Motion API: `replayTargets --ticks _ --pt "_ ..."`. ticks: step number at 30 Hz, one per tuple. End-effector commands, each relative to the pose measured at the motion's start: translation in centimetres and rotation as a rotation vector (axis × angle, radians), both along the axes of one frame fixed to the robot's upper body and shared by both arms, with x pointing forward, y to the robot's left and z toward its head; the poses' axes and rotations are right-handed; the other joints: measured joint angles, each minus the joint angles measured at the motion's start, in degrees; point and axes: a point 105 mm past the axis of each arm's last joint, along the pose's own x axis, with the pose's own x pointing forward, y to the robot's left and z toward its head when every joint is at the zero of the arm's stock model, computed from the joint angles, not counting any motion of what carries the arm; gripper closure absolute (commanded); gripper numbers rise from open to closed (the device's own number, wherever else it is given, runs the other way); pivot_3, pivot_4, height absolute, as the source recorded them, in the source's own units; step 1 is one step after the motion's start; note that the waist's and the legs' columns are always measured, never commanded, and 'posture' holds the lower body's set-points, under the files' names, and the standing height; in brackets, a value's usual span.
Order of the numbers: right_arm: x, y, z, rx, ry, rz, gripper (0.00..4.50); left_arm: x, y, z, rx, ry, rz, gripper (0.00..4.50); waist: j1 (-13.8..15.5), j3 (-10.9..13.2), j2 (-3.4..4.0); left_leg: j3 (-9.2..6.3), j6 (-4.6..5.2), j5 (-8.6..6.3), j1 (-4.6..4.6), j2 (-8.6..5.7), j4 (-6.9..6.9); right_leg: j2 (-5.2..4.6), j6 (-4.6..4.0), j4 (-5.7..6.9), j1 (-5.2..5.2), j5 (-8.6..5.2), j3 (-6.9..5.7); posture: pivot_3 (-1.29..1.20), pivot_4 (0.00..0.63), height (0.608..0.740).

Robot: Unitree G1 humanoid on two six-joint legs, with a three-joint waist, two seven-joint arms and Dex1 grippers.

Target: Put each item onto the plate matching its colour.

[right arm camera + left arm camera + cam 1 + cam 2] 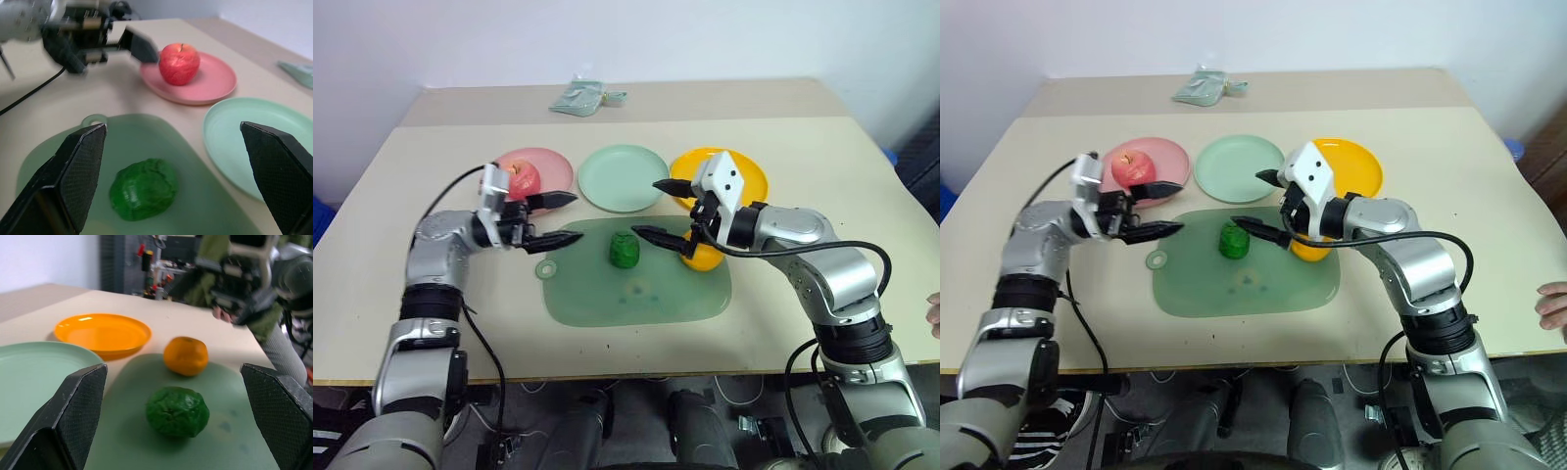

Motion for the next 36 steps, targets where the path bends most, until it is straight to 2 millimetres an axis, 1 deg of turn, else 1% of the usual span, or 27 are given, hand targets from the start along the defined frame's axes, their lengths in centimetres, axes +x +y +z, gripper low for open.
replayTargets --ticks 1,4,6,7,9,11,13,14,16,17,18,19,20,21,23,27,30,33,36 --pt "0.0 -0.7 1.8 0.032 -0.078 0.000 0.00 -0.2 -0.9 -0.8 0.058 -0.057 -0.019 0.04 0.0 0.0 0.00 0.00 0.00 0.00 0.00 0.00 0.00 0.00 0.00 0.00 0.00 0.00 0.00 0.00 0.150 0.740" --pt "0.1 -0.9 1.7 0.031 -0.079 -0.013 0.00 -0.1 -2.1 -1.8 0.085 -0.074 -0.028 0.04 -0.2 0.0 0.00 0.00 0.00 0.00 0.00 0.00 0.00 0.00 0.00 0.00 -0.01 0.00 0.00 0.00 0.150 0.740" --pt "0.1 -1.0 1.5 0.016 -0.088 -0.022 0.00 0.4 -3.1 -2.2 0.089 -0.087 -0.012 0.04 -0.2 0.0 0.00 0.00 0.00 0.00 0.00 0.01 0.00 0.00 0.00 0.01 -0.01 0.00 0.00 0.00 0.150 0.740" --pt "0.1 -1.4 1.4 0.010 -0.090 -0.031 0.00 0.6 -3.9 -2.8 0.105 -0.083 -0.003 0.04 -0.1 0.0 0.00 0.00 0.00 0.00 0.00 0.01 0.00 0.00 -0.01 0.00 -0.01 0.00 0.00 0.00 0.150 0.740" --pt "0.1 -2.0 1.3 0.000 -0.094 -0.045 0.00 0.8 -4.8 -3.8 0.137 -0.089 0.006 0.04 0.1 0.0 0.00 0.01 0.00 0.00 0.00 0.00 0.00 -0.02 0.00 0.00 0.00 0.00 0.00 0.00 0.150 0.740" --pt "0.2 -2.7 1.3 -0.011 -0.104 -0.066 0.00 1.0 -5.3 -4.6 0.159 -0.094 0.029 0.04 0.2 0.0 0.00 0.03 0.01 0.00 0.00 -0.02 0.01 -0.05 0.00 0.00 0.00 0.01 0.00 0.00 0.150 0.740" --pt "0.2 -3.2 1.4 -0.016 -0.107 -0.079 0.00 1.6 -5.6 -4.9 0.171 -0.108 0.068 0.04 0.4 0.0 0.00 0.03 0.01 0.00 0.00 -0.03 0.02 -0.05 0.01 0.00 0.00 0.01 0.00 0.00 0.150 0.740" --pt "0.2 -3.3 1.4 -0.018 -0.110 -0.083 0.00 1.7 -5.7 -4.9 0.169 -0.114 0.074 0.27 0.4 0.0 0.00 0.06 0.01 0.00 0.01 -0.02 0.02 -0.05 0.01 0.00 -0.01 0.01 0.00 0.00 0.150 0.740" --pt "0.2 -3.4 1.5 -0.019 -0.113 -0.087 0.00 1.8 -5.8 -5.0 0.173 -0.128 0.077 0.89 0.6 0.0 0.00 0.05 0.01 0.00 0.00 -0.01 0.02 -0.04 0.01 0.01 -0.01 0.01 0.00 0.00 0.150 0.740" --pt "0.3 -3.6 1.5 -0.020 -0.115 -0.093 0.00 2.1 -5.6 -4.7 0.159 -0.148 0.101 1.38 0.7 0.0 0.00 0.05 0.01 0.00 0.00 -0.01 0.02 -0.04 0.01 0.01 -0.01 0.01 0.00 0.00 0.150 0.740" --pt "0.3 -3.6 1.5 -0.021 -0.116 -0.097 0.00 2.3 -5.5 -4.4 0.148 -0.162 0.119 1.72 0.8 0.0 0.00 0.05 0.01 0.00 0.00 -0.01 0.02 -0.04 0.01 0.01 -0.01 0.01 0.00 0.00 0.150 0.740" --pt "0.3 -3.7 1.5 -0.021 -0.117 -0.099 0.00 2.5 -5.4 -4.2 0.134 -0.153 0.129 1.98 0.9 0.0 0.00 0.05 0.01 0.00 0.00 -0.01 0.02 -0.04 0.01 0.01 -0.01 0.01 0.00 0.00 0.150 0.740" --pt "0.3 -3.8 1.6 -0.021 -0.119 -0.102 0.00 2.5 -5.3 -3.9 0.119 -0.144 0.129 2.05 1.0 0.0 0.00 0.05 0.01 0.00 0.00 -0.01 0.02 -0.05 0.01 0.01 -0.01 0.01 0.00 0.00 0.150 0.740" --pt "0.4 -4.0 1.7 -0.021 -0.120 -0.108 0.00 2.6 -5.4 -3.1 0.087 -0.162 0.128 2.05 1.1 0.0 0.00 0.05 0.01 0.00 0.00 -0.02 0.02 -0.05 0.01 0.01 -0.01 0.00 0.00 0.00 0.150 0.740" --pt "0.6 -4.3 1.8 -0.023 -0.125 -0.116 0.00 3.6 -5.1 -1.1 0.003 -0.186 0.193 2.05 1.2 0.0 -0.01 0.05 0.01 0.00 -0.01 -0.02 0.02 -0.06 0.01 0.00 -0.01 0.00 -0.01 0.00 0.150 0.740" --pt "0.7 -4.3 1.9 -0.013 -0.128 -0.112 0.00 6.9 -3.5 2.5 -0.133 -0.204 0.449 2.05 1.3 0.0 -0.03 0.01 0.01 0.00 -0.02 -0.02 0.07 -0.04 0.02 0.01 0.02 0.00 -0.04 0.00 0.150 0.740" --pt "0.8 -4.2 2.0 -0.009 -0.134 -0.109 0.00 8.5 -2.9 3.4 -0.181 -0.182 0.578 2.05 1.2 0.0 -0.03 0.04 0.03 -0.01 -0.01 -0.03 0.07 -0.06 0.05 -0.02 0.04 -0.01 -0.04 0.00 0.150 0.740" --pt "1.0 -4.0 2.0 -0.005 -0.138 -0.107 0.00 9.8 -3.5 3.2 -0.194 -0.138 0.671 2.05 1.2 0.0 -0.03 0.07 0.05 -0.02 -0.01 -0.04 0.07 -0.07 0.06 -0.02 0.05 -0.01 -0.04 0.00 0.150 0.740" --pt "1.1 -3.9 2.1 -0.001 -0.143 -0.101 0.00 10.3 -4.5 2.9 -0.201 -0.120 0.707 2.05 1.2 0.0 -0.05 0.07 0.06 -0.02 -0.01 -0.06 0.07 -0.07 0.09 -0.02 0.05 0.00 -0.04 0.00 0.150 0.740"
